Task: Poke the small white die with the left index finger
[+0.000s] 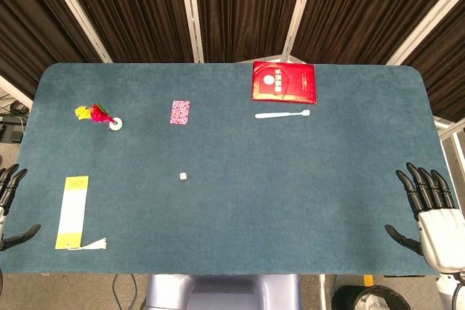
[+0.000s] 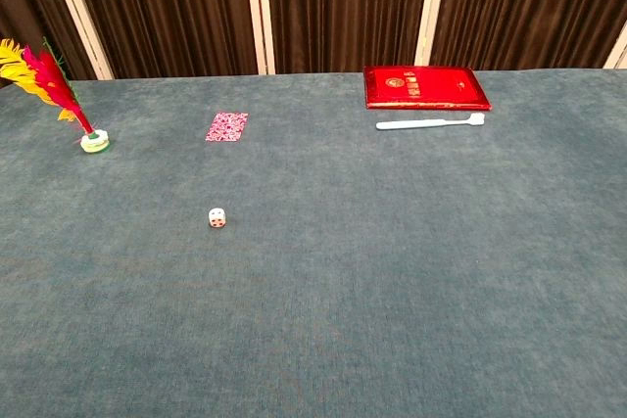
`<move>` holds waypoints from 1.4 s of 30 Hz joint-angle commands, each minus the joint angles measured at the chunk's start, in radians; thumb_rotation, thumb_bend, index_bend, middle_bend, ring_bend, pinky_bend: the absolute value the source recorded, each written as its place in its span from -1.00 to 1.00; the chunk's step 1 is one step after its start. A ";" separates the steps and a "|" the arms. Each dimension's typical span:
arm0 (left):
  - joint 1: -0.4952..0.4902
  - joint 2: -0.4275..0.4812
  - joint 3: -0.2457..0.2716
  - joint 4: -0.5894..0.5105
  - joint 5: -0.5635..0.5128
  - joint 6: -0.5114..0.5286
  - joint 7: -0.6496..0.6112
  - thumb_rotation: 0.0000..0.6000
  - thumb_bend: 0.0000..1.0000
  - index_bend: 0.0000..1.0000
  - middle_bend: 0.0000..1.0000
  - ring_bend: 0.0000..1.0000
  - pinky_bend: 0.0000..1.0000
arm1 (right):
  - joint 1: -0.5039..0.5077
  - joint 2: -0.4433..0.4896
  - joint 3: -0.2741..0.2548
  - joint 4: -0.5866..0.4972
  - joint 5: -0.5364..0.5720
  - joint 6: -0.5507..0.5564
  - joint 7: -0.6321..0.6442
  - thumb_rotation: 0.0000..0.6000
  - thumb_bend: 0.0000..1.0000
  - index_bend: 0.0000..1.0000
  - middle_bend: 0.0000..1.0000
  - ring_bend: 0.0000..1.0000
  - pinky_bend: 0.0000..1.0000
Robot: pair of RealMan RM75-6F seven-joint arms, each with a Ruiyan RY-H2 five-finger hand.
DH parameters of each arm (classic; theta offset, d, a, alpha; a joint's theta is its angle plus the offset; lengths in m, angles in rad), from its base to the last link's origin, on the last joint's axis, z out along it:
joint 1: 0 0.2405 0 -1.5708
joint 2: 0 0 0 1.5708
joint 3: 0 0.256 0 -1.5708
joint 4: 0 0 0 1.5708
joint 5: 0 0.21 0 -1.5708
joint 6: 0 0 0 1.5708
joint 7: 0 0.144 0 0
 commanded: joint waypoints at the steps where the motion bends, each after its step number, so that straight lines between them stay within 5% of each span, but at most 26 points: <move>1: -0.001 -0.001 0.000 0.001 -0.001 -0.002 0.000 1.00 -1.00 -1.00 -1.00 -1.00 -1.00 | 0.000 0.001 0.001 -0.001 0.002 0.000 0.001 1.00 -1.00 -1.00 -1.00 -1.00 -1.00; 7: -0.008 -0.008 0.001 0.011 -0.009 -0.019 -0.002 1.00 -1.00 -1.00 -0.99 -0.99 -1.00 | 0.002 0.000 0.003 0.000 0.010 -0.006 0.003 1.00 -1.00 -1.00 -1.00 -1.00 -1.00; 8: -0.011 -0.011 0.001 0.013 -0.014 -0.027 0.006 1.00 -1.00 -1.00 -0.75 -0.77 -0.90 | 0.004 0.000 0.004 0.000 0.013 -0.010 0.004 1.00 -1.00 -1.00 -1.00 -1.00 -1.00; 9: -0.015 -0.015 -0.004 0.012 -0.020 -0.030 0.018 1.00 -1.00 -1.00 -0.47 -0.50 -0.69 | 0.005 0.001 0.005 -0.001 0.015 -0.011 0.005 1.00 -1.00 -1.00 -1.00 -1.00 -1.00; 11: -0.028 -0.019 -0.006 0.000 -0.028 -0.056 0.021 1.00 -1.00 -1.00 0.41 0.35 0.24 | 0.007 0.001 0.008 -0.002 0.018 -0.014 0.006 1.00 -1.00 -1.00 -1.00 -1.00 -1.00; 14: -0.072 -0.023 -0.016 -0.015 -0.042 -0.125 0.012 1.00 -0.87 -1.00 0.72 0.70 0.89 | 0.010 0.004 0.012 -0.008 0.031 -0.020 0.014 1.00 -1.00 -1.00 -1.00 -1.00 -1.00; 15: -0.091 -0.038 -0.029 -0.009 -0.049 -0.143 0.032 1.00 -0.74 -1.00 0.78 0.76 0.96 | 0.011 0.005 0.013 -0.010 0.036 -0.022 0.018 1.00 -1.00 -1.00 -1.00 -1.00 -1.00; 18: -0.164 -0.083 -0.050 -0.013 -0.069 -0.247 0.041 1.00 0.03 -1.00 0.90 0.89 1.00 | 0.015 0.007 0.020 -0.006 0.059 -0.033 0.023 1.00 -1.00 -1.00 -1.00 -1.00 -1.00; 21: -0.297 -0.121 -0.071 -0.021 -0.110 -0.463 0.016 1.00 0.30 -1.00 0.93 0.91 1.00 | 0.026 0.005 0.033 -0.004 0.100 -0.057 0.029 1.00 -1.00 -1.00 -1.00 -1.00 -1.00; 28: -0.479 -0.260 -0.130 0.029 -0.328 -0.703 0.160 1.00 0.41 -1.00 0.95 0.93 1.00 | 0.054 0.002 0.054 0.006 0.174 -0.115 0.005 1.00 -1.00 -1.00 -1.00 -1.00 -1.00; 42: -0.652 -0.434 -0.122 0.094 -0.591 -0.816 0.333 1.00 0.41 -1.00 0.96 0.93 1.00 | 0.080 0.005 0.083 0.028 0.260 -0.159 0.030 1.00 -1.00 -1.00 -1.00 -1.00 -1.00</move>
